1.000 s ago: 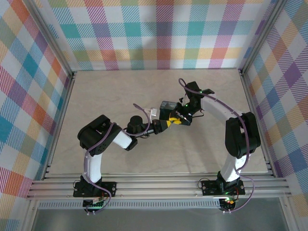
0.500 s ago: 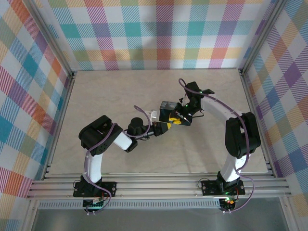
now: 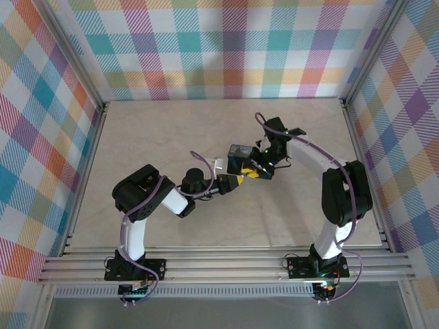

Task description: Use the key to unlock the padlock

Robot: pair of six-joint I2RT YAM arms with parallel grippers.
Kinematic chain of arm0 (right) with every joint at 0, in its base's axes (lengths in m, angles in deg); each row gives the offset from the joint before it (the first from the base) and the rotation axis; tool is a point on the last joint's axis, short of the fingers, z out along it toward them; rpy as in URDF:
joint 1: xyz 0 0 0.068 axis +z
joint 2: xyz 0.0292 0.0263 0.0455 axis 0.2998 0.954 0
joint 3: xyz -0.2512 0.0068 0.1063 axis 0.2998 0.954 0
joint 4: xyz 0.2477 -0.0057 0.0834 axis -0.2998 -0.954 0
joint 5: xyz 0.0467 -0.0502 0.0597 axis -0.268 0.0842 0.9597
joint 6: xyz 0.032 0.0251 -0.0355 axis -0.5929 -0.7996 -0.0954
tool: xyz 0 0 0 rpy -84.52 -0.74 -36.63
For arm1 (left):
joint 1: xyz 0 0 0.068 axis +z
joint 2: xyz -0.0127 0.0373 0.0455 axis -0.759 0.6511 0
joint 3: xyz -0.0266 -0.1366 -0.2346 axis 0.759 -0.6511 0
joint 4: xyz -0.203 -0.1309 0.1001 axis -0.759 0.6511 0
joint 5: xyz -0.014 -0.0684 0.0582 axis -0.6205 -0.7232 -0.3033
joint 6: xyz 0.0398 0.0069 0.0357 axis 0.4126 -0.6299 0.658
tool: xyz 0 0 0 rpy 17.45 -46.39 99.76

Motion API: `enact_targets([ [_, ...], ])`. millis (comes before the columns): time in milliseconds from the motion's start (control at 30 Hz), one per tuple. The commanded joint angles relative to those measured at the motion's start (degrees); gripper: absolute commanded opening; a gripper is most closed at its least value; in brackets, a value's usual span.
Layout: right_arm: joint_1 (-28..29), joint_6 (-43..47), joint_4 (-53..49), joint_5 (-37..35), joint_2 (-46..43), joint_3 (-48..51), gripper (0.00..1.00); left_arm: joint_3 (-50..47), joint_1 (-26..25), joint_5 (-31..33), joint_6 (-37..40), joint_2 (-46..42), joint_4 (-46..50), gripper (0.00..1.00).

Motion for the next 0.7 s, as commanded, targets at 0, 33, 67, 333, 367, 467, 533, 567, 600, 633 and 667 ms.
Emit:
enact_targets([
  [0, -0.2, 0.1, 0.0, 1.6, -2.4, 0.4, 0.0, 0.2, -0.5, 0.0, 0.2, -1.6, -1.9, 0.09],
  [33, -0.2, 0.1, 0.0, 1.8, -2.4, 0.4, 0.0, 0.5, -0.5, -0.2, 0.2, -1.5, -1.9, 0.06],
  [67, -0.2, 0.1, 0.0, 1.8, -2.5, 0.4, 0.0, 0.9, -0.5, -0.5, 0.1, -1.2, -1.9, 0.03],
  [333, -0.2, -0.8, 1.7, 2.5, -3.5, 3.0, 0.0, 2.2, -0.6, 0.4, 0.3, -1.4, -2.1, 0.0],
  [367, -0.2, -0.6, 1.7, 2.2, -3.8, 3.5, 0.0, 2.6, -0.6, 0.5, 0.3, -1.6, -2.2, 0.0],
  [467, 0.0, 0.3, 1.3, 0.9, -5.0, 5.0, 0.0, 4.7, -0.7, -0.2, -0.1, -1.5, -2.3, 0.0],
  [533, 0.2, 0.3, 1.6, 0.4, -5.9, 6.3, 0.0, 6.8, -0.6, -1.3, -0.8, -0.8, -2.3, 0.0],
  [567, 0.4, 0.0, 2.5, 0.8, -6.3, 7.3, 0.0, 8.0, -0.7, -1.5, -1.2, -0.2, -2.3, 0.0],
  [600, 0.6, -0.7, 3.7, 1.8, -6.5, 8.3, 0.0, 9.1, -0.8, -1.6, -1.4, 0.4, -2.3, 0.0],
  [633, 0.8, -1.3, 4.9, 2.5, -6.6, 9.2, 0.0, 10.0, -0.9, -1.6, -1.5, 0.8, -2.3, 0.0],
  [667, 1.1, -2.0, 6.2, 3.3, -6.6, 10.1, 0.0, 10.8, -1.2, -1.5, -1.8, 1.3, -2.3, 0.0],
])
